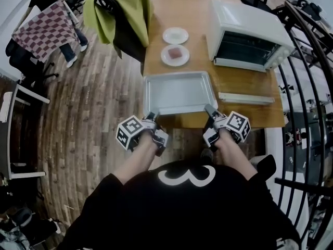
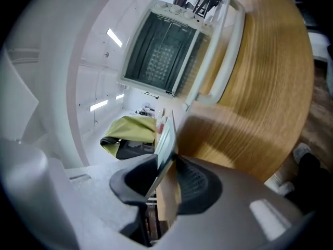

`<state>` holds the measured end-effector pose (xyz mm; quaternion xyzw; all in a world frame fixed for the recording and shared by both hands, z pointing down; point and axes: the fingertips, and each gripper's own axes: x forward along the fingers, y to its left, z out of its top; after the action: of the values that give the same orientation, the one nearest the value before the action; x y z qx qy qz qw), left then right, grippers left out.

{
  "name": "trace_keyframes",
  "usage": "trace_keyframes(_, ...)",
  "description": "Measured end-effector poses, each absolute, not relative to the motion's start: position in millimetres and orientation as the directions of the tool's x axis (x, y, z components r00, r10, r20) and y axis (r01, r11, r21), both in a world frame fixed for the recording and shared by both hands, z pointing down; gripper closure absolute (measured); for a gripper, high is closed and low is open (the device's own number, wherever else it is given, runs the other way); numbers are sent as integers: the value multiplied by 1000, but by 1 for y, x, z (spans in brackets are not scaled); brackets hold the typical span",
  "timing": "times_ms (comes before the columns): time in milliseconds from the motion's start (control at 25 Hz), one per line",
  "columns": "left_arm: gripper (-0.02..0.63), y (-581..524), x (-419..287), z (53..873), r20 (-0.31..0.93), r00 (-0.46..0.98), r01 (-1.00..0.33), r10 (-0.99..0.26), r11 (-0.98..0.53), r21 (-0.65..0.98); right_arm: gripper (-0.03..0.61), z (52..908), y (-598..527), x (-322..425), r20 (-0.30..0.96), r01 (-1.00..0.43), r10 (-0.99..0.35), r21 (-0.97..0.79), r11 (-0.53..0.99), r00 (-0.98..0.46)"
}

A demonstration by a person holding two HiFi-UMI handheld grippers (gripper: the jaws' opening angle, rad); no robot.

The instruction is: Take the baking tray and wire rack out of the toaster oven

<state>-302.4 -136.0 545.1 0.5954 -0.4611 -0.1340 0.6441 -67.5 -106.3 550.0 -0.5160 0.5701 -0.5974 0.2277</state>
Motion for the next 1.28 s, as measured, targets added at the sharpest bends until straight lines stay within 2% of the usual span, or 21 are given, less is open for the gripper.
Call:
trace_keyframes(320,515,-119,-302,563,477,526,-375,-704,311,873,463,561,-93,-68,405,-340,-833,-897,-283,-376)
trace_keyframes(600,518,-155,-295,579,491,569,-386,-660,313,868,464,574,-124,-63,431,-377,-816,-881,-287,-386)
trace_keyframes(760,517,-154,-293,582,512,603,-435,-612,286,854,456,577,-122,-68,455,-439,-781,-860,-260,-428)
trace_keyframes(840,474,-153,-289,582,510,635,-447,-580,262,855,427,581,-121,-71,480,-492,-747,-838,-235,-461)
trace_keyframes(1120,370,-147,-273,574,485,755,-526,-441,35,850,351,580,-117,-83,517,-625,-625,-778,-59,-584)
trace_keyframes(1280,367,-136,-268,577,557,771,-620,-308,-167,766,350,583,-111,-88,587,-724,-539,-687,62,-604)
